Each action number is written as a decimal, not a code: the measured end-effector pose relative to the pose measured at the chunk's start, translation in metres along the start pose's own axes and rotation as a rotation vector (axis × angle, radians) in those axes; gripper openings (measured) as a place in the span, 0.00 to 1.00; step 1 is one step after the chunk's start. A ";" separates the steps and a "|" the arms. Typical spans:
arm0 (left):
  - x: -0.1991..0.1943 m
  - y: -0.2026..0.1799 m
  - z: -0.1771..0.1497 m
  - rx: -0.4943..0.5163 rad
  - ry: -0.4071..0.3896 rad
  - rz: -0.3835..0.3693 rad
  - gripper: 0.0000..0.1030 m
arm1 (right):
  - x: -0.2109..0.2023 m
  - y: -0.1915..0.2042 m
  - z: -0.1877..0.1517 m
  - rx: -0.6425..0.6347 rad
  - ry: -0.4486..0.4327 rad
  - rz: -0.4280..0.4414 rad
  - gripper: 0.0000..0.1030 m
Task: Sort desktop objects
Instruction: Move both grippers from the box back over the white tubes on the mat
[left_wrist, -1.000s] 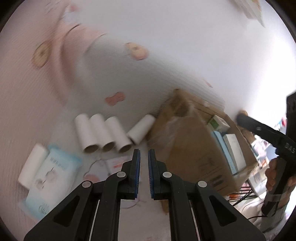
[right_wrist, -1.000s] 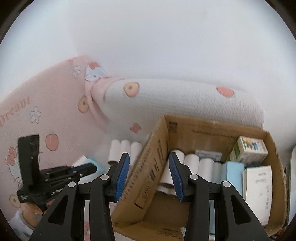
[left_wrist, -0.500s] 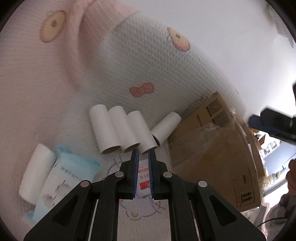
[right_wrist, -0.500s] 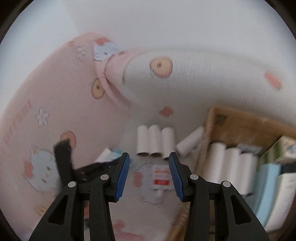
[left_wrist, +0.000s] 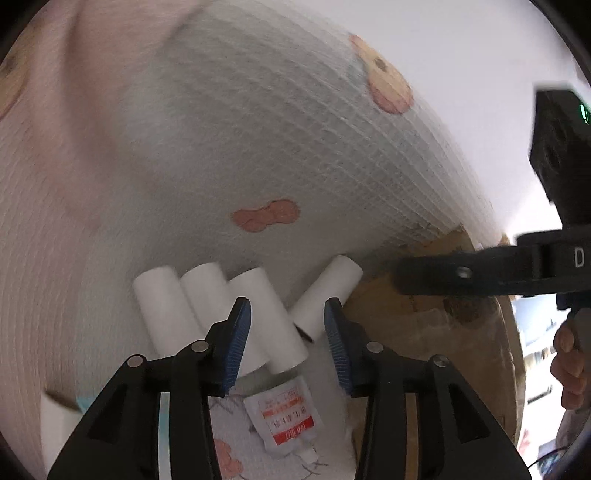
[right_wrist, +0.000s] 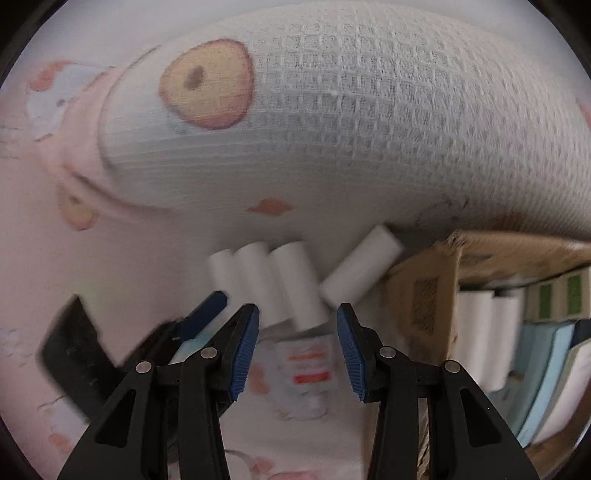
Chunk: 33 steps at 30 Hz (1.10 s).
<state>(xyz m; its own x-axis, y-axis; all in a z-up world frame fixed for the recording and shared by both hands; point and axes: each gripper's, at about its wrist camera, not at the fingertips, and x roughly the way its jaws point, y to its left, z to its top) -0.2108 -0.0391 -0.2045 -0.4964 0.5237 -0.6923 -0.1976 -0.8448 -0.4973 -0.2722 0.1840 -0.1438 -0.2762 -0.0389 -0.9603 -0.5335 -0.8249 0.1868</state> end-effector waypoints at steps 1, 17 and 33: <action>0.004 -0.003 0.001 0.020 0.015 -0.013 0.45 | 0.002 0.005 0.003 -0.011 0.003 -0.010 0.39; 0.079 -0.027 0.003 -0.026 0.145 -0.102 0.50 | -0.049 -0.003 0.028 -0.102 -0.175 -0.130 0.39; 0.108 -0.065 -0.004 0.085 0.218 0.116 0.00 | -0.070 -0.070 0.027 -0.111 -0.186 -0.108 0.39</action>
<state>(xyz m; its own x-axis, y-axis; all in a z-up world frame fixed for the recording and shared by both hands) -0.2481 0.0731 -0.2487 -0.3280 0.4266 -0.8429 -0.2252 -0.9018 -0.3688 -0.2367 0.2597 -0.0837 -0.3700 0.1490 -0.9170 -0.4795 -0.8760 0.0511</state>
